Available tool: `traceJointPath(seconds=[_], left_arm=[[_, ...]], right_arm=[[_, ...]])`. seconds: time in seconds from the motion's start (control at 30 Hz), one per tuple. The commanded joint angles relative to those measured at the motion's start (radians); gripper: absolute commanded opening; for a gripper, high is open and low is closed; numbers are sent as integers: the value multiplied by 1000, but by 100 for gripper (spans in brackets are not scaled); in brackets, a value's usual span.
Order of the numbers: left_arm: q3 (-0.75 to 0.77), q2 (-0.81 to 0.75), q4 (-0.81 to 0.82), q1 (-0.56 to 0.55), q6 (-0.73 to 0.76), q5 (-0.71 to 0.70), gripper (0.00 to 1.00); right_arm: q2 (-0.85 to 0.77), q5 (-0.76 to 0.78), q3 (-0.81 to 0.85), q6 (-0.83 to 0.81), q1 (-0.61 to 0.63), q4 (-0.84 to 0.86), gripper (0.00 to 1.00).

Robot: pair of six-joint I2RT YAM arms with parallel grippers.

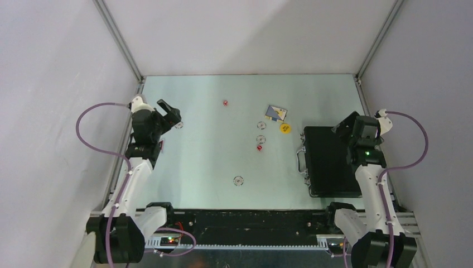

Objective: Pack up texas hold em set

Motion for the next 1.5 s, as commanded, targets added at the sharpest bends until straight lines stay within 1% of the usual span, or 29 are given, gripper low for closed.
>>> traceJointPath(seconds=[0.0, 0.1, 0.2, 0.3, 0.33, 0.47, 0.53, 0.63, 0.67, 0.7, 0.73, 0.77, 0.8, 0.87, 1.03, 1.13, 1.33, 1.47], left_arm=[[70, -47, -65, 7, 15, 35, 98], [72, -74, -80, -1, 13, 78, 98], [75, -91, -115, -17, 16, 83, 98], [102, -104, -179, -71, 15, 23, 98], [107, -107, -218, -89, 0, -14, 98], [129, -141, -332, -142, -12, -43, 98], [129, -180, -378, -160, -5, -32, 98], [118, -262, -433, -172, 23, -22, 98], [114, -291, -457, -173, 49, -24, 98], [104, -306, -464, -174, 65, -25, 98], [96, -329, -475, -174, 95, -28, 98], [84, -339, -486, -173, 123, -30, 98], [79, -355, -490, -174, 135, -31, 98], [65, -367, -500, -174, 173, -27, 98], [46, -382, -503, -174, 199, -2, 98], [47, -389, -503, -175, 203, 4, 98], [45, -391, -503, -176, 214, 22, 98], [41, -397, -504, -178, 218, 23, 98]], right_arm=[[57, 5, 65, 29, -16, -71, 100], [107, -48, 83, 12, -17, -53, 100], [179, -78, 148, -9, 12, -48, 100], [296, -51, 255, -29, 83, -59, 100], [321, -42, 280, -34, 131, -63, 100], [524, 4, 438, -38, 264, -80, 100], [619, 14, 520, -31, 310, -81, 100], [763, 17, 677, -22, 356, -96, 96], [840, 18, 713, -20, 375, -106, 96], [879, 22, 785, -21, 389, -127, 94], [957, 25, 822, -19, 396, -142, 94], [992, 34, 894, -17, 404, -173, 94], [1060, 41, 926, -16, 409, -184, 93], [1141, 60, 1039, -11, 423, -214, 93], [1305, 87, 1206, 9, 426, -269, 92], [1373, 79, 1314, 29, 418, -320, 91], [1494, 99, 1441, 127, 421, -396, 88], [1533, 128, 1462, 182, 423, -423, 85]])
